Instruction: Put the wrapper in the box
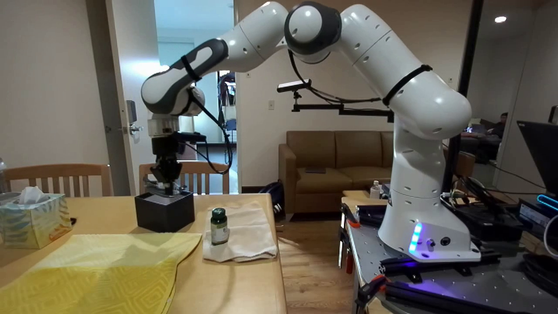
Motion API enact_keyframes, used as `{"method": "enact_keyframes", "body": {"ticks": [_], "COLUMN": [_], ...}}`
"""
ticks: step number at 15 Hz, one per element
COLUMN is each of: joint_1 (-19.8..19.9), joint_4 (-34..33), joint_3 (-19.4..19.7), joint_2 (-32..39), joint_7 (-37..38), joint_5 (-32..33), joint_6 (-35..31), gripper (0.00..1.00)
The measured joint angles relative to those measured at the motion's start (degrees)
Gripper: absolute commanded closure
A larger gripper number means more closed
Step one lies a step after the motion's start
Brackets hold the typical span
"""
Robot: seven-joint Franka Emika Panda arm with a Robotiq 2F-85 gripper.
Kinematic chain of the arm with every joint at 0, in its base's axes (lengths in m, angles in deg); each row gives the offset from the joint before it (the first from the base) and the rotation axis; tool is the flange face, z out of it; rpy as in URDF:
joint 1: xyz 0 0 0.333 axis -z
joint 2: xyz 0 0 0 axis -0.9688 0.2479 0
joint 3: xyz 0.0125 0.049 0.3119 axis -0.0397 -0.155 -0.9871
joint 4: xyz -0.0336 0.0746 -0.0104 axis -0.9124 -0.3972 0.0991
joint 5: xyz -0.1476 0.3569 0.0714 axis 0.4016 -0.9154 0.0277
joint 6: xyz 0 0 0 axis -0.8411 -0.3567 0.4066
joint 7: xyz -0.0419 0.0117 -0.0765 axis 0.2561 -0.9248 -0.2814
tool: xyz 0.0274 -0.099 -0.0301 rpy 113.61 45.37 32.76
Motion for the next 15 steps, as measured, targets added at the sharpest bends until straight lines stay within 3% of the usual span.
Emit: {"method": "enact_keyframes", "body": {"ticks": [7, 15], "joint_1": [-1.06, -5.62], "joint_4": [13.87, 15.84], "joint_3": [2.81, 5.44], "joint_2": [-9.93, -11.62], "joint_7": [2.09, 7.56], "joint_5": [2.48, 12.11], "joint_6": [-5.23, -9.82], "gripper": [0.99, 1.00]}}
